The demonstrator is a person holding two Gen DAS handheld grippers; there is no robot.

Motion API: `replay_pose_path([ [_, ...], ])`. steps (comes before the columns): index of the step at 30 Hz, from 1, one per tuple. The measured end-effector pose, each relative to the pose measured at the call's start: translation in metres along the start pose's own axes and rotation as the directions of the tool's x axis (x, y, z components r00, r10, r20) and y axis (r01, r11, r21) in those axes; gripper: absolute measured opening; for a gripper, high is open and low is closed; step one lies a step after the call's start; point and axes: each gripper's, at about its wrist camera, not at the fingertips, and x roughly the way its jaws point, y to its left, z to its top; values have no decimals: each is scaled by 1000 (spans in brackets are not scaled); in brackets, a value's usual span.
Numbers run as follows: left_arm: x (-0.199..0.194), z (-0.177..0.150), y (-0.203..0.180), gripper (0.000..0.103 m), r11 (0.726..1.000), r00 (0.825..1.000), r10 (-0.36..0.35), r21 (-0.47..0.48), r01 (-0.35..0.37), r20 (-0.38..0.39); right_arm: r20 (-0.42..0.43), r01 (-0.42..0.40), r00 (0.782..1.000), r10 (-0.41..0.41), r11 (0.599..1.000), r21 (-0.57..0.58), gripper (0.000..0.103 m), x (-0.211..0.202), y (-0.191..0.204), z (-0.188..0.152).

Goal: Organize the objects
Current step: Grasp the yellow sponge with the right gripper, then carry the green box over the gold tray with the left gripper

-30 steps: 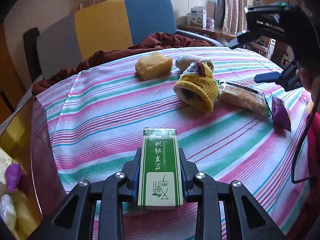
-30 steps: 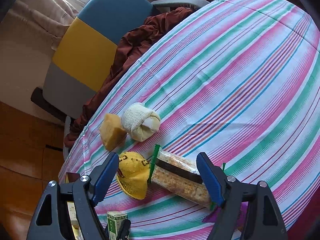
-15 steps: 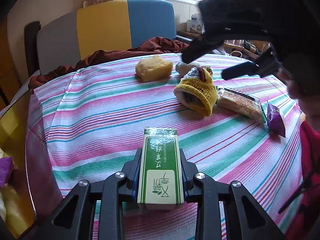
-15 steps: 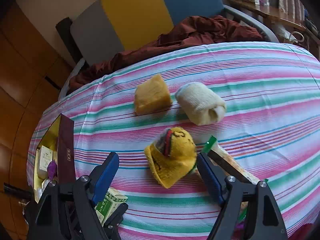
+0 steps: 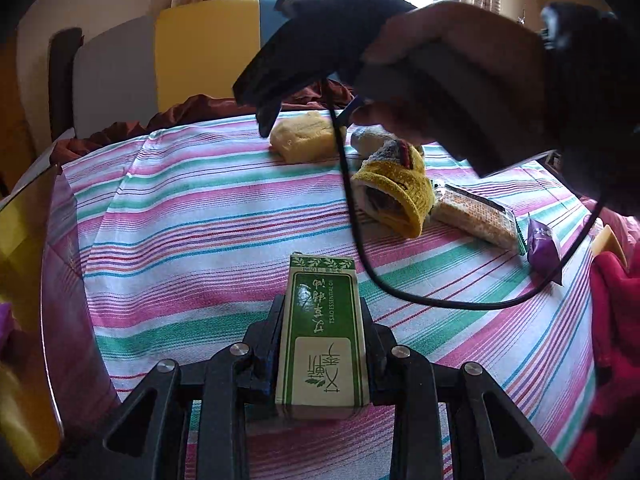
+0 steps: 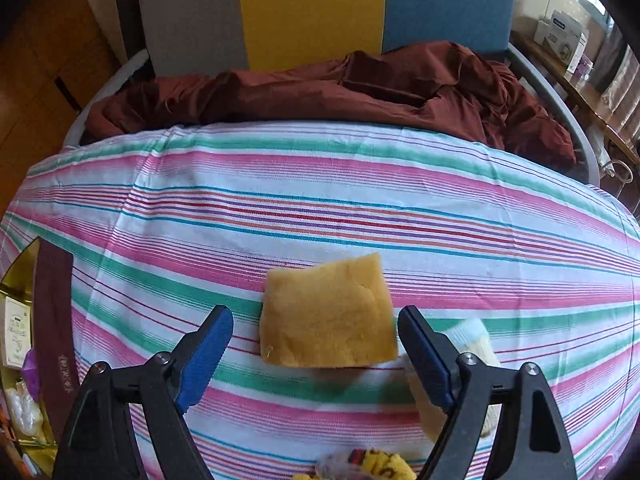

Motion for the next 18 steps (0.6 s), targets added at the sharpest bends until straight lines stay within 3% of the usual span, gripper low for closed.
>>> replay_pose_path([
  [2,-1,0,0,31,1000,1000,-4,-3,4,0,-24,55,998,-56,998,-40,86,12,7,1],
  [3,-1,-1,0,32,1000,1000,-4,-3,4,0,-26,70,997,-72,996,-55,80,15,10,0],
  [4,-1,-1,0,32,1000,1000,-4,-3,4,0,-10,97,995,-97,993,-67,66,13,11,-3],
  [5,-1,-1,-1,32,1000,1000,-4,-3,4,0,11,106,994,-105,992,-71,66,7,11,-6],
  [7,0,-1,-1,32,1000,1000,-2,-2,2,0,39,26,999,-25,999,-42,64,-10,5,-14],
  [10,0,0,-3,32,1000,1000,3,2,-3,0,92,-18,996,22,999,-47,65,-45,2,-33],
  [14,1,0,-4,32,1000,1000,12,10,-12,-1,98,-150,984,152,988,-24,65,-84,-9,-77],
  [18,1,0,-5,32,1000,1000,16,13,-16,-1,80,-229,971,227,973,17,65,-105,-24,-126],
])
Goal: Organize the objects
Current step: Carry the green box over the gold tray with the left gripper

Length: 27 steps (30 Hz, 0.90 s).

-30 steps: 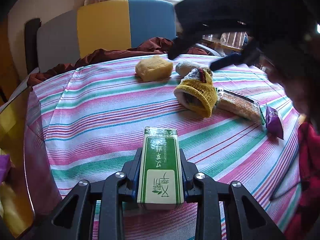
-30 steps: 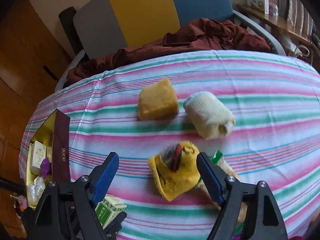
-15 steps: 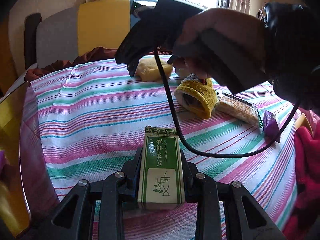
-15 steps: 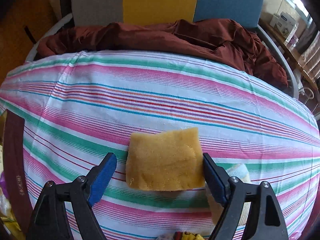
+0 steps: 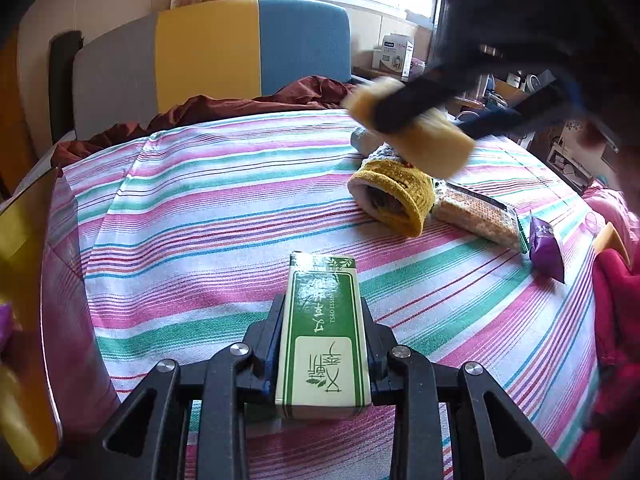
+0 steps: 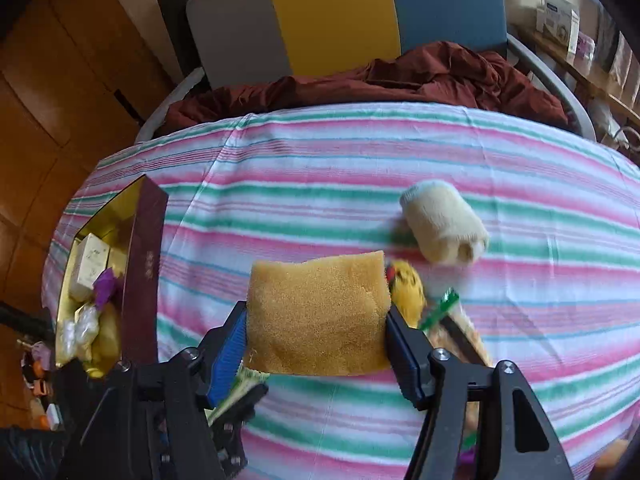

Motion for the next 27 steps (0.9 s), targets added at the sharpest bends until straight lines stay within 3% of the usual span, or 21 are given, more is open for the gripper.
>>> replay_pose_path([
  [8,1,1,-3,32,1000,1000,20,17,-19,-3,-136,96,987,-82,991,96,65,18,-29,-56],
  [24,-1,0,-14,32,995,997,78,69,-78,-5,-121,140,984,-130,987,78,65,33,-28,-55],
  [27,-10,3,-8,31,998,997,65,16,-65,-47,-119,121,987,-109,988,98,65,33,-31,-55],
])
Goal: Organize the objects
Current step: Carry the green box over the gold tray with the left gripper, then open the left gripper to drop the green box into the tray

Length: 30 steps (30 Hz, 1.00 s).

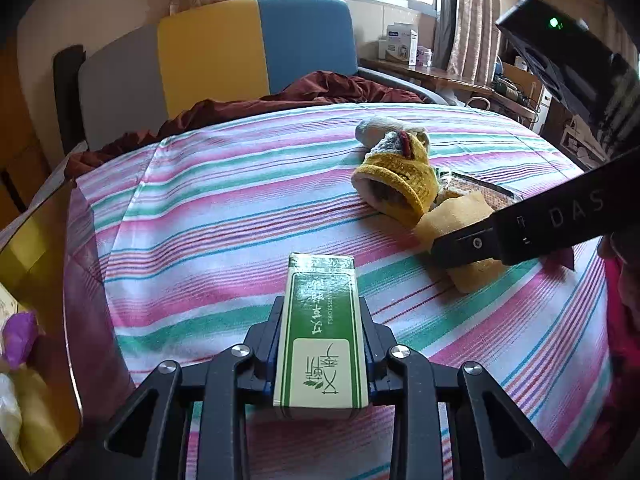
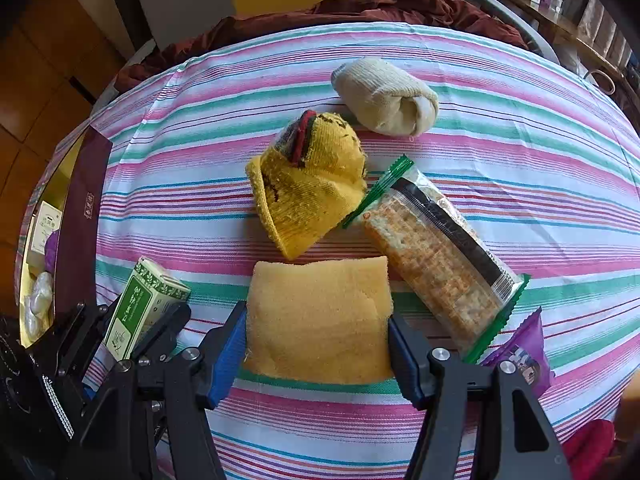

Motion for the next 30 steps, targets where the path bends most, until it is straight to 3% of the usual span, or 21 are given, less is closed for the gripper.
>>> replay_pose_path([
  [4,-33,8,23,31,996,1000,-31,-87,31,-1,-1,2,1000,-2,1000,-3,65,0,2,-1],
  [7,-72,27,56,31,985,997,-45,-164,53,55,0,3,1000,-3,1000,-3,65,1,3,-1],
  [10,-91,46,107,31,974,999,17,-228,-5,50,1,11,1000,-11,1000,-9,65,2,5,-2],
  [14,-78,50,197,31,910,996,59,-407,-78,-60,2,16,1000,-16,1000,-14,65,0,4,-2],
  [16,-69,47,236,31,877,988,116,-457,-150,-103,-1,16,1000,-16,1000,-15,65,0,4,-2],
  [22,-33,32,296,31,788,963,159,-559,-258,-219,-4,12,1000,-12,1000,-13,65,1,3,-2],
  [27,-21,34,313,32,757,949,199,-577,-307,-243,-5,11,1000,-11,1000,-14,65,1,3,-2],
  [30,-16,37,311,46,765,945,223,-558,-322,-239,-5,9,1000,-9,1000,-12,65,1,3,-2],
])
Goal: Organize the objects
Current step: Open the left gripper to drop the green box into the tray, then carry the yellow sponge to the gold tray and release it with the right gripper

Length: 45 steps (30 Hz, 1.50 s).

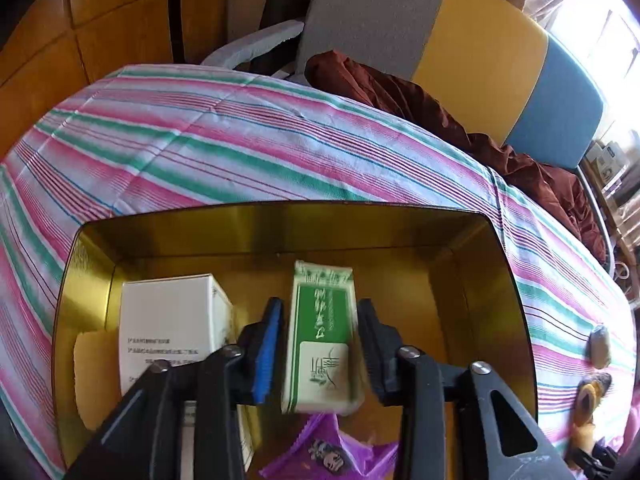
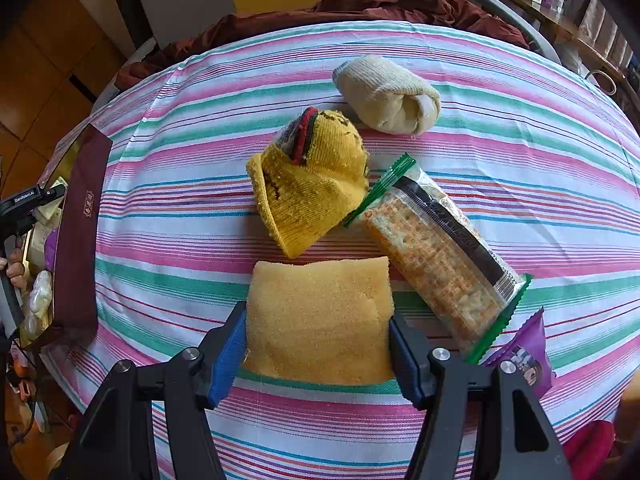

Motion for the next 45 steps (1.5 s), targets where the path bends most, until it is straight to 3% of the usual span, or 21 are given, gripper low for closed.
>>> replay_pose_path([
  [2,0,1,-3,55,1000,1000,-21,3,21,0,0,-2,1000,2,1000,2,65,0,0,0],
  [9,-35,-18,-12,56,996,997,-11,84,5,72,1,-4,1000,4,1000,2,65,-1,-2,0],
  [14,-88,-71,-31,58,975,981,-85,216,46,176,2,-1,1000,1,1000,0,65,0,0,-1],
  [19,-123,-128,-44,59,946,964,-168,308,98,207,7,-1,1000,1,1000,-4,65,0,2,-1],
  [26,-145,-170,-47,61,926,957,-174,370,77,234,61,-29,998,32,999,-45,65,-11,10,-1],
  [37,-145,-183,-4,62,954,964,-155,288,89,216,94,40,995,-25,986,-161,65,-13,48,-16],
  [41,-142,-183,13,64,960,966,-144,267,83,216,110,3,994,16,985,-173,65,-20,75,-17],
  [45,-139,-180,31,64,970,969,-138,226,89,207,139,-55,986,93,966,-254,65,-36,126,-7],
])
